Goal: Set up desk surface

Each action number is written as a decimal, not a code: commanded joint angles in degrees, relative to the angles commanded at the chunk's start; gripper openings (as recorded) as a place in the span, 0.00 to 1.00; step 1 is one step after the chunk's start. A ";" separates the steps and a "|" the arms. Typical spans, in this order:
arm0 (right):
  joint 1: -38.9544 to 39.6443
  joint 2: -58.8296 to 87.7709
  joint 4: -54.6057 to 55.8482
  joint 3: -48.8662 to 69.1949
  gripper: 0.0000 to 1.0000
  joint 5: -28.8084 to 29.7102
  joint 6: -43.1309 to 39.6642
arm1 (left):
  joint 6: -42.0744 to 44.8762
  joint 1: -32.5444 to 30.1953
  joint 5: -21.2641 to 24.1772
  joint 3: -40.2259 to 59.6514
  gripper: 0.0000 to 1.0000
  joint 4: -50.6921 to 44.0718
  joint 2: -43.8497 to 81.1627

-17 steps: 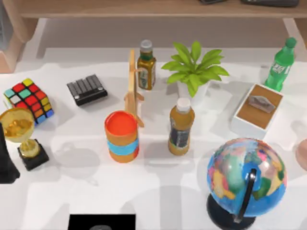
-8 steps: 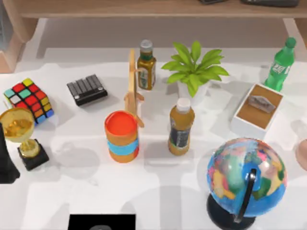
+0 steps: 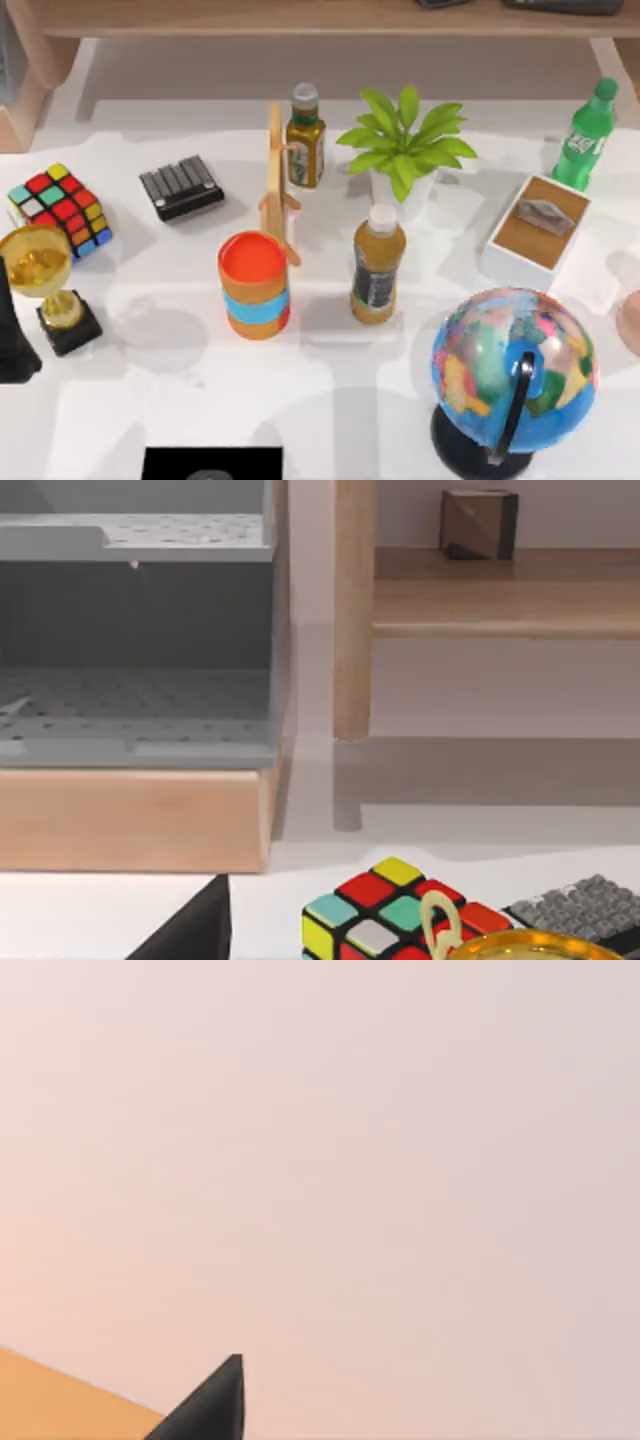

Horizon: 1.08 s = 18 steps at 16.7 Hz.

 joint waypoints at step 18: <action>-77.46 -13.06 5.05 -123.40 1.00 -15.62 -119.28 | 0.00 0.00 0.00 0.00 1.00 0.00 0.00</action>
